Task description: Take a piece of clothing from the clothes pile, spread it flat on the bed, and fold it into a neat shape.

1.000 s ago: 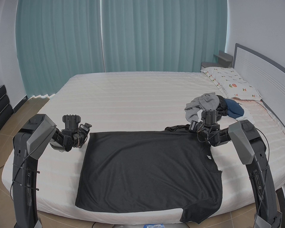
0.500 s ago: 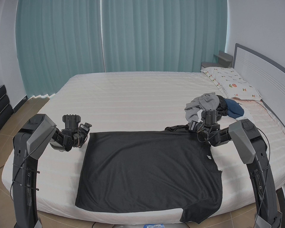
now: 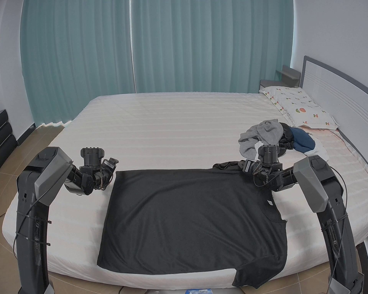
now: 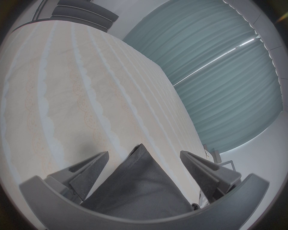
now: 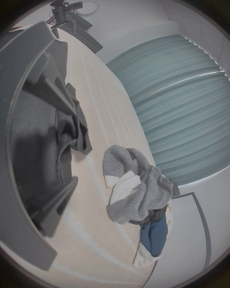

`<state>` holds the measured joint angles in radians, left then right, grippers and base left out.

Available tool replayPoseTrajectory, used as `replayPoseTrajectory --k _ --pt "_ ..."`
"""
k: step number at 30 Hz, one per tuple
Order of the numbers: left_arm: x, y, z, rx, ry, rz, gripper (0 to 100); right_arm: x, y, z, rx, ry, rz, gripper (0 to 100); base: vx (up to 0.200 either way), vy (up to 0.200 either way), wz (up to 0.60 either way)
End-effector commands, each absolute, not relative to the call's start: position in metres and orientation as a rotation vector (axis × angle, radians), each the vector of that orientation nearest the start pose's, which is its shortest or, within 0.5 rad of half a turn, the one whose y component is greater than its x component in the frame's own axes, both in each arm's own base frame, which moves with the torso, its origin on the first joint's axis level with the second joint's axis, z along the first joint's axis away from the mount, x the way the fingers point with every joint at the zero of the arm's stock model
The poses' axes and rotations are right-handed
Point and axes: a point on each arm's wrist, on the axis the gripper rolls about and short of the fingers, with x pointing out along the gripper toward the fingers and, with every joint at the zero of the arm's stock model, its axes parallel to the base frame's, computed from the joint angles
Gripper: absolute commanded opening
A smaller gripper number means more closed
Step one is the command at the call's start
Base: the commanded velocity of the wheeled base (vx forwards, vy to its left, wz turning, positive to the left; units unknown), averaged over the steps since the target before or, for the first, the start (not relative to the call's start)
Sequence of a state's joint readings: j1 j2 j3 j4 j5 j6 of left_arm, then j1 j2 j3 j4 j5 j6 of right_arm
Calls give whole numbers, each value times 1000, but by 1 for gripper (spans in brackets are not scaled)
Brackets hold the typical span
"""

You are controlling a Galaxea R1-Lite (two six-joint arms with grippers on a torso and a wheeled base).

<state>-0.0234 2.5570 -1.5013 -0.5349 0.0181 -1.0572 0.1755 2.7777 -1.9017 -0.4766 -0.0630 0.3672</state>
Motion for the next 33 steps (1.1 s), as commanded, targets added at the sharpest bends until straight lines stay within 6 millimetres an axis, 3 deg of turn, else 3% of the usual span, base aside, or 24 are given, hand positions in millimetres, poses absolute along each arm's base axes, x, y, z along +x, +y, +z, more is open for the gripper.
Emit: replayPoseTrajectory --k 1,14,20,33 --pt "491 -11 -1 -1020 474 271 100 538 92 -24 311 415 33 0 0 0 0" --pt "490 -12 -2 -1006 481 267 100 549 84 -20 332 352 20 0 0 0 0" --pt "495 -17 -5 -983 479 248 100 551 73 -29 334 346 -18 0 0 0 0" --pt "498 -33 -8 -974 487 215 100 555 63 -16 353 234 -20 0 0 0 0"
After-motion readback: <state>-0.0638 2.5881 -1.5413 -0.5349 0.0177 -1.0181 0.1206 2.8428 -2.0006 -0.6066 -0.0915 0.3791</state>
